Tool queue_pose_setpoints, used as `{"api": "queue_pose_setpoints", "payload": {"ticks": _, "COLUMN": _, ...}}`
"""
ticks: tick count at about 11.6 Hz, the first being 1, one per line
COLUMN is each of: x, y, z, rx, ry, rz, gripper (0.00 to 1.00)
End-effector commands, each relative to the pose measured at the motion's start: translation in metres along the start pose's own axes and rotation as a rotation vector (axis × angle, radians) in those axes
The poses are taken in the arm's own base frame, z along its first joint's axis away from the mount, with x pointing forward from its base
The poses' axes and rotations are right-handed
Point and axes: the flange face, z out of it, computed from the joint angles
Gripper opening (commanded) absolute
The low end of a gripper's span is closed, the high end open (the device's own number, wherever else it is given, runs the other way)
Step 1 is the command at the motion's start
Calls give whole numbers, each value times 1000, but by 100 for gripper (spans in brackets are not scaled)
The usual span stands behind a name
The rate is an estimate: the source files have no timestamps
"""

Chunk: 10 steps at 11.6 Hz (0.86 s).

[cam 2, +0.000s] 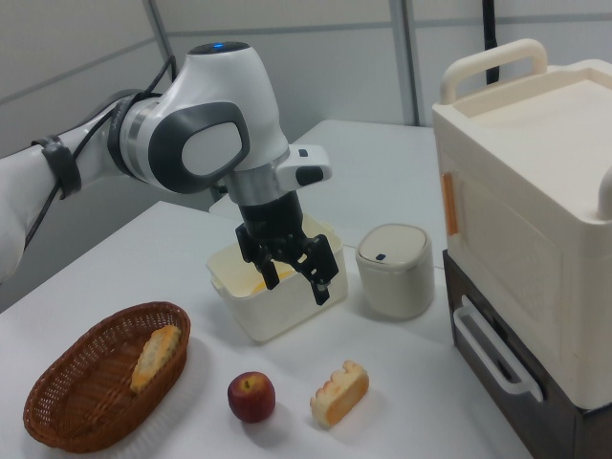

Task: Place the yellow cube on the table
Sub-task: 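Move the gripper over the yellow cube on the pink plate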

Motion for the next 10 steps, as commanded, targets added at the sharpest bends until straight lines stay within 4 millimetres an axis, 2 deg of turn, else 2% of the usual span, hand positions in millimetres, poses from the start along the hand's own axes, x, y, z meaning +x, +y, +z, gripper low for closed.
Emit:
{"api": "queue_pose_setpoints", "payload": {"ticks": 1, "x": -12, "y": 28, "z": 6, "rx": -32, "ry": -35, "rz": 31, "gripper": 100}}
{"api": "queue_pose_setpoints", "payload": {"ticks": 3, "x": -21, "y": 59, "z": 8, "rx": -28, "ry": -52, "rz": 33, "gripper": 100}}
{"api": "queue_pose_setpoints", "payload": {"ticks": 8, "x": -64, "y": 160, "z": 19, "rx": 5, "ry": -115, "rz": -18, "gripper": 100}}
{"api": "queue_pose_setpoints", "payload": {"ticks": 10, "x": -82, "y": 193, "z": 28, "rx": 26, "ry": -143, "rz": -50, "gripper": 100}}
